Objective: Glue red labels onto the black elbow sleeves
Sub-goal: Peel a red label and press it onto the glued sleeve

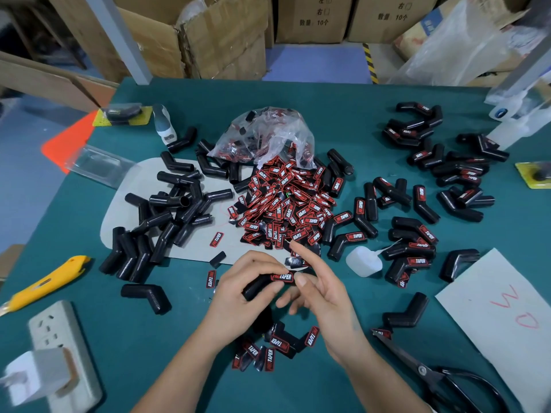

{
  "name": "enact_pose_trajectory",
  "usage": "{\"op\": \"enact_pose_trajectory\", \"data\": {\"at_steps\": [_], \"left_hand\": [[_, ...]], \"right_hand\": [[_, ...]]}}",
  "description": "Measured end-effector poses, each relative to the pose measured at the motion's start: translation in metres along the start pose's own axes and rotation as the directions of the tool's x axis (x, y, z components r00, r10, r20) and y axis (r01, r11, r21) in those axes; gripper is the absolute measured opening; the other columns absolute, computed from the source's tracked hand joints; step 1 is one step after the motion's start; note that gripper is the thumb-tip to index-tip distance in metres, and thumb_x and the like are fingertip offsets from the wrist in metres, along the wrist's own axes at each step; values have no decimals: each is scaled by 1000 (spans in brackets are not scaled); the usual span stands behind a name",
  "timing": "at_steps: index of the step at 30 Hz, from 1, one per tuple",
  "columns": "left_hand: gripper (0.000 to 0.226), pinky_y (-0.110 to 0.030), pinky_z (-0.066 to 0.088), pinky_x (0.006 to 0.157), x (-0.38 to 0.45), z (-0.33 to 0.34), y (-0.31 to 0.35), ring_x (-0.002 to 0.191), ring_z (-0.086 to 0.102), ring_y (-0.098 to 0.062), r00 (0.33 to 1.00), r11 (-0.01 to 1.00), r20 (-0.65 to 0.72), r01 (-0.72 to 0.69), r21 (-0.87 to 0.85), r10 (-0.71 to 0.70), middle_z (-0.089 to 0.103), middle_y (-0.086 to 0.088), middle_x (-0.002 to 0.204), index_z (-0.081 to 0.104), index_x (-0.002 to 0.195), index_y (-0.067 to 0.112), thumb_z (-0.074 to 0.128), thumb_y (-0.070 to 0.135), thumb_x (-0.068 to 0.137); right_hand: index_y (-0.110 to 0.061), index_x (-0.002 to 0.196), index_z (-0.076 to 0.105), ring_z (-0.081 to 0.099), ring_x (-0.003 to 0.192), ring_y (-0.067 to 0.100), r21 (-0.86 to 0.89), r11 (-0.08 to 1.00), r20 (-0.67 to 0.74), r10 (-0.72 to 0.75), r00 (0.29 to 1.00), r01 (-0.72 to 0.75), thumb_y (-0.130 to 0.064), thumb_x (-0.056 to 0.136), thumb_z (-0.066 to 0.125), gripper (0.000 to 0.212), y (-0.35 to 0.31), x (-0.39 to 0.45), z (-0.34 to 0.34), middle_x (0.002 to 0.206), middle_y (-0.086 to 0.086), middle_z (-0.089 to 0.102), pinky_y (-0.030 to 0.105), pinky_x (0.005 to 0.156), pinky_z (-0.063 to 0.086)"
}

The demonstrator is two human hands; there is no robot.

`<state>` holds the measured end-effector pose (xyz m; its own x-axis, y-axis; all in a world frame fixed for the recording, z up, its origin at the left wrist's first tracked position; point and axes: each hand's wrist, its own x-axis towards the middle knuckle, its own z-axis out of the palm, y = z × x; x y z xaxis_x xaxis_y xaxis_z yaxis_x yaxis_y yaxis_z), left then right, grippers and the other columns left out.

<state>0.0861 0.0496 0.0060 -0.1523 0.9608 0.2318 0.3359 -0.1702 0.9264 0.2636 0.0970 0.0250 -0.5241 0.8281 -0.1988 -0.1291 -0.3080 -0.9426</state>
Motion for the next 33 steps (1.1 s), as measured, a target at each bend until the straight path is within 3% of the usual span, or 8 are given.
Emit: {"op": "enact_pose_trajectory", "data": {"at_steps": [6, 11, 15, 20, 22, 26, 29, 33], "left_hand": [[10, -26, 52, 95, -1, 6, -2, 102, 71, -19, 999, 1000, -31, -6, 4, 6, 70, 6, 108, 79, 100, 16, 71, 17, 95], [11, -31, 55, 95, -2, 5, -4, 106, 71, -19, 996, 995, 3, -85, 43, 85, 69, 4, 114, 75, 106, 20, 69, 15, 98], [1, -30, 56, 90, -2, 10, -8, 103, 72, -15, 992, 988, -16, -125, 87, 127, 68, 11, 114, 72, 99, 19, 71, 19, 98], [6, -33, 59, 84, -4, 12, -11, 99, 73, -18, 973, 968, -19, -228, 108, 231, 69, 5, 114, 71, 98, 14, 69, 17, 102], [4, -36, 60, 81, -4, 12, -12, 98, 73, -18, 966, 961, -33, -249, 121, 255, 70, 4, 114, 72, 98, 12, 69, 14, 101], [9, -31, 58, 87, -3, 15, -11, 100, 74, -18, 957, 963, -120, -254, 91, 263, 71, 2, 113, 77, 101, 12, 71, 18, 102], [6, -36, 60, 82, -3, 17, -15, 101, 75, -21, 928, 921, -98, -337, 197, 360, 74, -2, 114, 78, 104, 9, 75, 12, 100], [16, -36, 59, 68, -1, 16, -21, 96, 73, -23, 851, 783, -6, -481, 395, 526, 74, -4, 111, 72, 106, 10, 81, 6, 93]], "right_hand": [[-28, 157, 40, 74, 80, 18, -120, 992, 21, -38, 999, 40, -21, 106, 47, 52, 4, 0, 1, 84, 4, 73, 25, 68, 52], [-29, 160, 35, 75, 87, 22, -160, 985, 52, -56, 997, 63, -20, 107, 44, 54, 2, -1, 0, 86, 12, 75, 26, 67, 51], [-39, 158, 38, 75, 78, 24, -183, 982, 59, -29, 998, 39, -24, 108, 45, 53, 2, -1, 1, 81, 7, 72, 28, 59, 47], [-54, 152, 43, 63, 67, 50, -199, 979, 50, -25, 998, 35, -27, 107, 45, 52, 0, -5, 2, 76, 10, 71, 33, 54, 43], [-54, 152, 42, 64, 68, 52, -195, 980, 60, -17, 998, 29, -27, 108, 45, 52, -1, -4, 1, 79, 12, 72, 33, 52, 42], [-48, 153, 43, 75, 69, 34, -110, 994, 68, -5, 998, 12, -24, 108, 46, 52, -1, -2, 2, 79, 3, 71, 23, 48, 41], [-43, 154, 46, 75, 64, 26, -53, 998, 64, 26, 998, -23, -22, 107, 48, 51, 2, -2, -2, 81, 5, 68, 18, 46, 38], [-46, 147, 55, 50, 39, 12, -55, 998, 35, 33, 999, -32, -24, 105, 51, 47, 8, -3, -8, 63, 17, 50, 14, 42, 34]]}}
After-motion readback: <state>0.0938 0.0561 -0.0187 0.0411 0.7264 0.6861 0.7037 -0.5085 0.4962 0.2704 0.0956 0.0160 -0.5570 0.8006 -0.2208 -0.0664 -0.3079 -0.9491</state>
